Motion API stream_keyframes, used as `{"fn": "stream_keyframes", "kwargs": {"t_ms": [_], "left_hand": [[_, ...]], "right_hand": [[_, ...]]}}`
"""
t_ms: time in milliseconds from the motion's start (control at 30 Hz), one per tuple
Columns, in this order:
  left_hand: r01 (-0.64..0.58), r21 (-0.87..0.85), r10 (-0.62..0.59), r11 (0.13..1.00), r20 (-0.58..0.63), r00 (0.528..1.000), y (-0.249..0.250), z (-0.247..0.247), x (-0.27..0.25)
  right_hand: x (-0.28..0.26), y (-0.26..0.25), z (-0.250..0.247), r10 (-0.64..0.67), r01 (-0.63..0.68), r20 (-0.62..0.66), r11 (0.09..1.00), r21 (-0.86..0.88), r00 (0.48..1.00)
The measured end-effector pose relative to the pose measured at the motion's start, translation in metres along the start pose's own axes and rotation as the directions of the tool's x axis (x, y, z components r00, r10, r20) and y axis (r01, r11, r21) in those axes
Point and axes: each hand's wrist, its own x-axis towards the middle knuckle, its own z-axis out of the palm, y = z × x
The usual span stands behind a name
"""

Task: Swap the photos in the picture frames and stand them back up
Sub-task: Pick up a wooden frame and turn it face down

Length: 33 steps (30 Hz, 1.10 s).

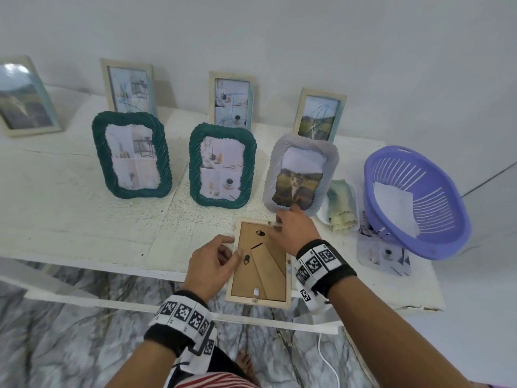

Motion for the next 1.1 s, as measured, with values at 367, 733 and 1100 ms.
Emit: {"fn": "stream_keyframes", "kwargs": {"t_ms": [367,733,1100], "left_hand": [[-0.014,-0.028,0.014,1.0,0.026,1.0,-0.003,-0.002,0.002],[0.005,-0.041,-0.005,0.999,-0.008,1.0,-0.004,0.0,0.001],[-0.016,-0.004,0.016,1.0,0.008,1.0,-0.003,-0.002,0.003]], "right_hand": [[0.009,0.011,-0.007,-0.061,0.061,-0.004,0.997,0.052,0.998],[-0.075,-0.011,0.011,-0.15,0.18,-0.202,0.974,0.14,0.968],[-0.132,-0.038,0.047,-0.126,0.113,-0.169,0.99,-0.083,0.978]]}}
